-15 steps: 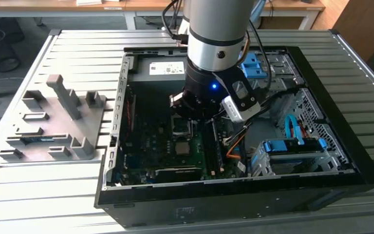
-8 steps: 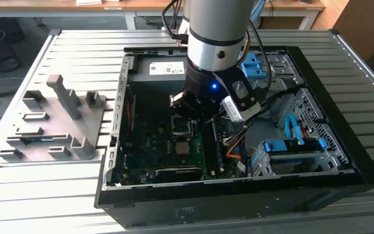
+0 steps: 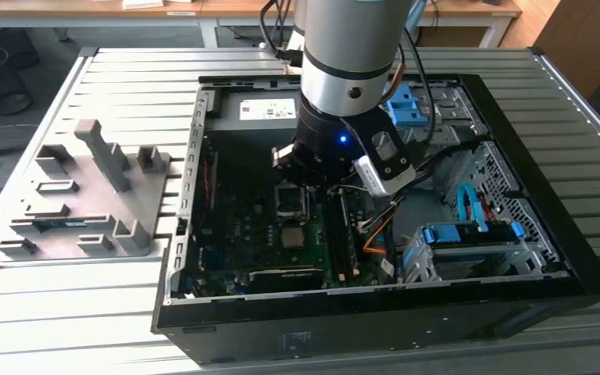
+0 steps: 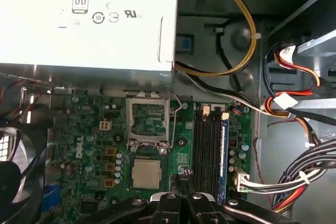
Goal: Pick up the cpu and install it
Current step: 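Close the cpu cover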
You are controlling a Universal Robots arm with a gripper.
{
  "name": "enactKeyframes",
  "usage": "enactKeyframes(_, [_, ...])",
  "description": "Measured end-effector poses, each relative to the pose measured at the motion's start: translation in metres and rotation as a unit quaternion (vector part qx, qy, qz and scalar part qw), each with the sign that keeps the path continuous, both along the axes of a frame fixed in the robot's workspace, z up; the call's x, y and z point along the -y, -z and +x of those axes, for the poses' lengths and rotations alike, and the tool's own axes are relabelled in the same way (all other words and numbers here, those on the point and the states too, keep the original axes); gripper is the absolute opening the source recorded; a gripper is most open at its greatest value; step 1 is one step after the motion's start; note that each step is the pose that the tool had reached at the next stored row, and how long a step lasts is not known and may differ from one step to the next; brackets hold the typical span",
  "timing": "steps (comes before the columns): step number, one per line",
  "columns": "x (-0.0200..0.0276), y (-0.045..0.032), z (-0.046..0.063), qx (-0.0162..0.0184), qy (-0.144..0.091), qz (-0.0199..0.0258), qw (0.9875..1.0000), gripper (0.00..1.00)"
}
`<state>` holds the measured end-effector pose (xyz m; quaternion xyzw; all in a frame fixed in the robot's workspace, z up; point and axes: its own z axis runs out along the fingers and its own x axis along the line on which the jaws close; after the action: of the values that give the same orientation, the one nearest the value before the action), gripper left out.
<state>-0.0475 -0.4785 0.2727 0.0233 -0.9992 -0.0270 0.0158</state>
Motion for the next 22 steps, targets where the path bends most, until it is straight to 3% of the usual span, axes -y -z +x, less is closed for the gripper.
enactKeyframes(5, [0.0000, 0.0001, 0.0000, 0.0000, -0.038, 0.0000, 0.9993, 0.10])
enactKeyframes(11, [0.0000, 0.0000, 0.0000, 0.0000, -0.085, 0.0000, 0.9963, 0.10])
enactKeyframes(16, [0.0000, 0.0000, 0.0000, 0.0000, -0.115, 0.0000, 0.9934, 0.10])
enactKeyframes(22, [0.0000, 0.0001, 0.0000, 0.0000, -0.152, 0.0000, 0.9884, 0.10])
